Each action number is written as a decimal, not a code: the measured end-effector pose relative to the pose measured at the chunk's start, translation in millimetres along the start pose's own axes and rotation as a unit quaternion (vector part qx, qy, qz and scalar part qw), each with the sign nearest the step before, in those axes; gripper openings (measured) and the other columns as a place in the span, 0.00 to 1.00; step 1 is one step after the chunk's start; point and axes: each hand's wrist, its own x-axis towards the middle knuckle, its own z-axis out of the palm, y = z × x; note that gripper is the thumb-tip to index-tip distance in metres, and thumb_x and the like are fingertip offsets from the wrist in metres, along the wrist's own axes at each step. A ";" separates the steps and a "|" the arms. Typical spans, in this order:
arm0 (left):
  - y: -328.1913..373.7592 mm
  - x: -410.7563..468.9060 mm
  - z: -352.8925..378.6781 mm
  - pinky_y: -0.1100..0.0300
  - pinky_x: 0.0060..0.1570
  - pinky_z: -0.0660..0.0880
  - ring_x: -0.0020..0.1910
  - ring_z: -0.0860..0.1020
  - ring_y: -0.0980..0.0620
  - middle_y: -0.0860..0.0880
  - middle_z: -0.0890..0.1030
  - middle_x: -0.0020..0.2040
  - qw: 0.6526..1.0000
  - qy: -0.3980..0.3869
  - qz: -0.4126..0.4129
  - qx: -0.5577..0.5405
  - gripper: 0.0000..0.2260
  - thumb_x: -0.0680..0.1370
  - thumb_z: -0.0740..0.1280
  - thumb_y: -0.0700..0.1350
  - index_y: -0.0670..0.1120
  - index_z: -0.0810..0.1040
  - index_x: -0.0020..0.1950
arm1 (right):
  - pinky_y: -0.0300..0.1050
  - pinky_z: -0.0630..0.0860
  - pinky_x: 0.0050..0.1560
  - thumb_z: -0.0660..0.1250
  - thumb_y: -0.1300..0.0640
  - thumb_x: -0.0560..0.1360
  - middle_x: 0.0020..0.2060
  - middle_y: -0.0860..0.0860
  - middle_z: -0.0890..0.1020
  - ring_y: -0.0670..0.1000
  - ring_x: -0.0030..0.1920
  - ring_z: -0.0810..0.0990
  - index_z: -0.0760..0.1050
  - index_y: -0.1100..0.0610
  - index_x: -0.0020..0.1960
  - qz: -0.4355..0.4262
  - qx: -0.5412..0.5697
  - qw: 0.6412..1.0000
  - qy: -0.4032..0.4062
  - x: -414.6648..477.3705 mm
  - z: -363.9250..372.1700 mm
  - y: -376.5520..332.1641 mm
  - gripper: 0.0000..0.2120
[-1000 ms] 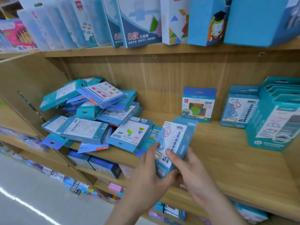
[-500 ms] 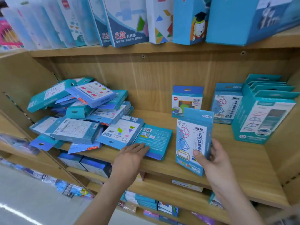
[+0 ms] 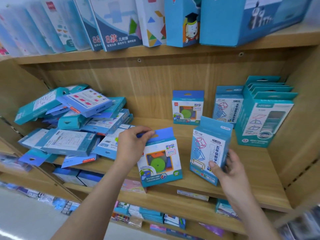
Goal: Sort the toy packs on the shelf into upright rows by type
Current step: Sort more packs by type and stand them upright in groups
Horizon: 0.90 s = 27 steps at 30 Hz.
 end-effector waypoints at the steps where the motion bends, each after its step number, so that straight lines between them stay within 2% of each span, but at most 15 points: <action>1: -0.2 -0.4 1.1 0.73 0.35 0.68 0.37 0.76 0.66 0.60 0.81 0.36 1.000 0.007 0.000 -0.005 0.03 0.74 0.72 0.46 0.51 0.83 0.40 | 0.42 0.76 0.53 0.67 0.69 0.73 0.51 0.41 0.82 0.38 0.50 0.80 0.72 0.48 0.57 -0.004 -0.008 1.000 -0.001 1.0 -1.1 2.3 0.20; 4: 0.6 -2.3 3.9 0.75 0.35 0.67 0.38 0.77 0.66 0.59 0.82 0.37 1.000 0.022 -0.001 -0.014 0.03 0.74 0.71 0.45 0.50 0.83 0.41 | 0.43 0.75 0.56 0.67 0.68 0.74 0.52 0.40 0.80 0.37 0.53 0.79 0.70 0.47 0.60 -0.011 -0.045 0.999 -0.002 4.6 -3.6 12.2 0.21; 8: 7.8 -6.8 6.4 0.75 0.35 0.68 0.39 0.77 0.65 0.61 0.81 0.38 0.998 0.042 -0.009 -0.038 0.02 0.74 0.71 0.45 0.50 0.83 0.42 | 0.46 0.73 0.58 0.68 0.62 0.74 0.52 0.36 0.78 0.41 0.56 0.77 0.66 0.44 0.63 -0.022 -0.107 0.994 0.005 8.3 -4.7 18.4 0.23; 11: 9.2 -13.3 7.8 0.70 0.41 0.73 0.44 0.78 0.59 0.58 0.81 0.42 0.993 0.051 -0.034 -0.100 0.03 0.74 0.71 0.47 0.53 0.81 0.47 | 0.43 0.71 0.56 0.68 0.60 0.75 0.51 0.33 0.75 0.41 0.54 0.76 0.65 0.44 0.65 -0.036 -0.133 0.991 -0.001 7.6 -5.2 16.1 0.23; 12: 7.5 -17.4 8.5 0.65 0.46 0.74 0.47 0.78 0.58 0.57 0.80 0.44 0.992 0.054 -0.032 -0.114 0.08 0.73 0.72 0.49 0.55 0.79 0.52 | 0.41 0.71 0.55 0.67 0.59 0.75 0.51 0.32 0.75 0.40 0.54 0.76 0.64 0.45 0.66 -0.037 -0.139 0.990 -0.002 6.9 -5.5 14.9 0.23; 14: 3.9 -28.8 10.8 0.58 0.53 0.74 0.52 0.77 0.62 0.57 0.76 0.52 0.983 0.049 -0.051 -0.167 0.25 0.71 0.74 0.48 0.60 0.69 0.65 | 0.35 0.69 0.49 0.67 0.58 0.75 0.49 0.31 0.73 0.36 0.51 0.75 0.64 0.46 0.66 -0.039 -0.147 0.988 -0.005 5.5 -7.0 12.4 0.22; 15: 1.7 -35.7 12.5 0.56 0.55 0.74 0.52 0.77 0.64 0.56 0.74 0.55 0.975 0.038 -0.077 -0.204 0.32 0.71 0.75 0.45 0.62 0.63 0.69 | 0.32 0.68 0.46 0.67 0.58 0.76 0.48 0.30 0.73 0.34 0.49 0.74 0.64 0.44 0.65 -0.038 -0.146 0.989 -0.008 5.0 -8.1 11.3 0.22; 17: -7.9 -50.1 17.7 0.50 0.55 0.77 0.53 0.80 0.58 0.53 0.75 0.60 0.955 0.006 -0.132 -0.265 0.39 0.71 0.74 0.37 0.62 0.57 0.72 | 0.27 0.67 0.43 0.67 0.56 0.76 0.48 0.30 0.72 0.30 0.48 0.72 0.62 0.41 0.63 -0.033 -0.141 0.989 -0.016 4.8 -9.3 10.0 0.22; 19: -19.0 -61.1 21.2 0.46 0.53 0.78 0.54 0.81 0.52 0.51 0.79 0.59 0.943 -0.020 -0.177 -0.281 0.37 0.71 0.72 0.32 0.58 0.61 0.71 | 0.25 0.68 0.42 0.67 0.56 0.75 0.48 0.31 0.73 0.30 0.49 0.73 0.62 0.41 0.62 -0.031 -0.138 0.990 -0.017 6.4 -11.1 11.3 0.22; 21: -26.5 -62.1 20.4 0.48 0.48 0.80 0.51 0.82 0.51 0.48 0.82 0.56 0.936 -0.043 -0.207 -0.280 0.26 0.71 0.71 0.32 0.52 0.71 0.64 | 0.24 0.69 0.41 0.68 0.56 0.75 0.48 0.32 0.74 0.32 0.50 0.74 0.62 0.39 0.60 -0.032 -0.143 0.989 -0.012 8.6 -13.0 11.6 0.21; 23: -29.0 -55.5 17.8 0.49 0.44 0.80 0.47 0.83 0.50 0.46 0.84 0.52 0.931 -0.067 -0.234 -0.273 0.18 0.71 0.72 0.33 0.48 0.75 0.56 | 0.24 0.71 0.40 0.67 0.57 0.75 0.49 0.33 0.76 0.32 0.48 0.76 0.65 0.38 0.56 -0.027 -0.124 0.992 -0.010 11.7 -15.8 10.9 0.18; 27: -22.9 -42.5 15.7 0.50 0.45 0.80 0.48 0.83 0.50 0.48 0.85 0.49 0.938 -0.076 -0.211 -0.263 0.19 0.69 0.73 0.31 0.47 0.75 0.56 | 0.27 0.75 0.43 0.64 0.56 0.76 0.52 0.35 0.78 0.29 0.48 0.77 0.66 0.36 0.58 -0.020 -0.094 0.995 -0.023 16.4 -23.3 12.1 0.18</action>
